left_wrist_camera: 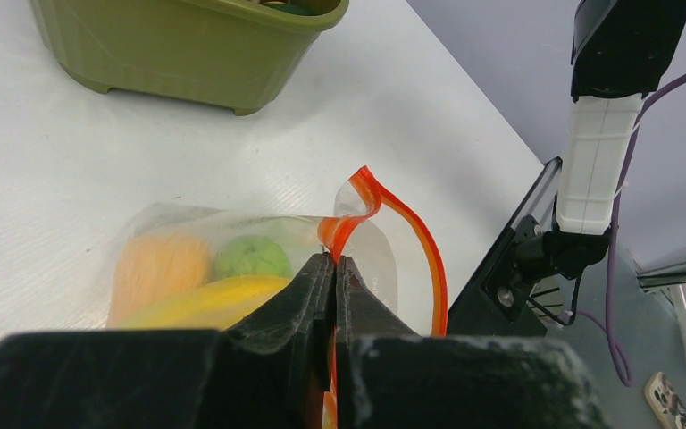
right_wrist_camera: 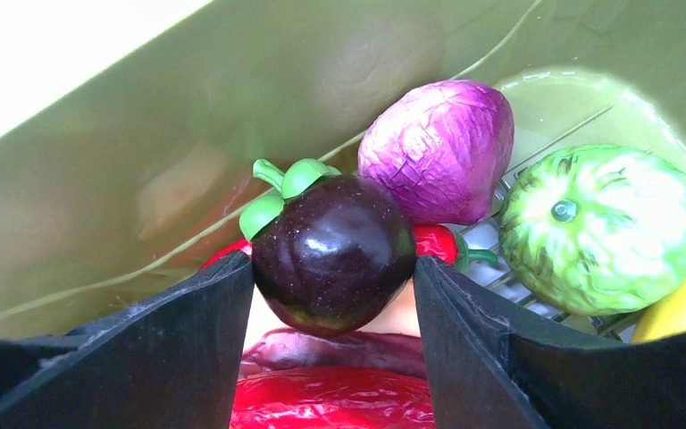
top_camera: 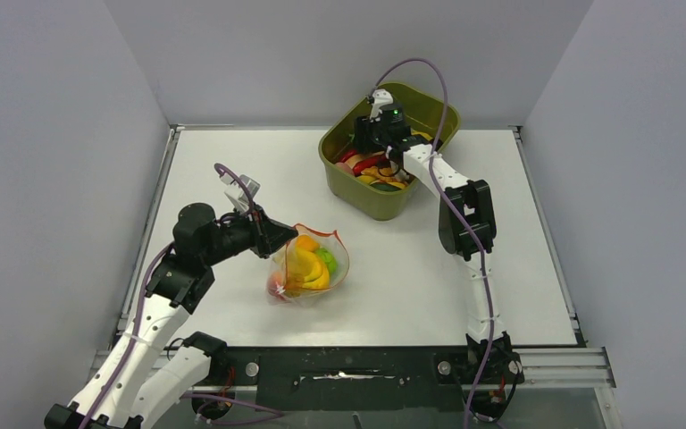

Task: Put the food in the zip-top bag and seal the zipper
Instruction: Pick up the fake fruit from the bin.

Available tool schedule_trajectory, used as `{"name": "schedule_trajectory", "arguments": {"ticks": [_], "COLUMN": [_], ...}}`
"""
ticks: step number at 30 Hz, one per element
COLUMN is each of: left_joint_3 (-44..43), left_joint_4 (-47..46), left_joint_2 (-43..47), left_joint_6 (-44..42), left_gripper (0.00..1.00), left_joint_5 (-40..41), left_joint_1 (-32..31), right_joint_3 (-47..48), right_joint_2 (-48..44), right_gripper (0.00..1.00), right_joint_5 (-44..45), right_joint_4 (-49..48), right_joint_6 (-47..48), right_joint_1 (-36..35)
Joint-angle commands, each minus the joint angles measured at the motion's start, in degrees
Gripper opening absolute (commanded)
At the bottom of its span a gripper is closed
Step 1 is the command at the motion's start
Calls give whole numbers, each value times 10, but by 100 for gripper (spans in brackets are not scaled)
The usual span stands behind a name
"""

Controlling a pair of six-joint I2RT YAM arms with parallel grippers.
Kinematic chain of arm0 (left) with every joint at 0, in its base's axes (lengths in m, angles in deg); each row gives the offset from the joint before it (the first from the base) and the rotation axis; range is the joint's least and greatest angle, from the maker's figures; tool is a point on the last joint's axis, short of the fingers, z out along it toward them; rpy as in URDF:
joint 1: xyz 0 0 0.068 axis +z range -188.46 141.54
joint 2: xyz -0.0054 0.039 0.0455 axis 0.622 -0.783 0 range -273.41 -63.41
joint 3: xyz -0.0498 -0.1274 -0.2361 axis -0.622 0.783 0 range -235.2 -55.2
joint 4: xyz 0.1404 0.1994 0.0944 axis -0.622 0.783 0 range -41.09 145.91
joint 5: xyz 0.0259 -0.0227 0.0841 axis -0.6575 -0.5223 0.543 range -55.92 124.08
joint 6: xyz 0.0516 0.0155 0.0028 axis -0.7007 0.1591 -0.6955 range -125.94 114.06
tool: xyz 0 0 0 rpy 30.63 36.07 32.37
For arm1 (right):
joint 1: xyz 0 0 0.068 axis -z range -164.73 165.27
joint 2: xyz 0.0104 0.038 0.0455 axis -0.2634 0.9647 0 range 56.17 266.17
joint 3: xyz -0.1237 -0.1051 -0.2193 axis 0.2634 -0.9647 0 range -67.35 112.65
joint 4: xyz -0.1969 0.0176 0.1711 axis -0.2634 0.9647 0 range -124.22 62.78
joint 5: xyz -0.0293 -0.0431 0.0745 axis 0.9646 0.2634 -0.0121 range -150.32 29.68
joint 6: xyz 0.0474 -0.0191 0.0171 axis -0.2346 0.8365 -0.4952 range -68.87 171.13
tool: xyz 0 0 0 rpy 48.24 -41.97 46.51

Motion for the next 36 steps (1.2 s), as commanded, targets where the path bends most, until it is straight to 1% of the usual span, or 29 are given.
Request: {"name": "schedule_trajectory", "arguments": {"ticks": [1, 5, 9, 18, 26, 28, 36], "left_joint_3": [-12, -10, -8, -9, -11, -11, -13], "left_joint_4": [-34, -30, -28, -30, -22, -21, -17], "left_joint_2": [13, 17, 23, 16, 13, 13, 3], "left_joint_6": [3, 3, 4, 10, 14, 16, 18], "left_gripper": [0, 0, 0, 0, 0, 0, 0], "left_joint_5": [0, 7, 17, 35, 45, 61, 88], "left_joint_1": [1, 2, 2, 2, 2, 2, 3], "right_joint_3": [27, 11, -11, -83, -158, -181, -299], "right_joint_2": [-8, -23, -50, -140, -255, -290, -439], "right_gripper": [47, 44, 42, 40, 39, 39, 39], "right_joint_5": [-15, -11, -14, -26, -43, -48, -64], "right_joint_4": [-47, -47, -51, -39, -13, -9, -9], "right_joint_6": [16, 24, 28, 28, 23, 23, 21], "right_joint_1": [4, 3, 4, 4, 1, -2, -47]}}
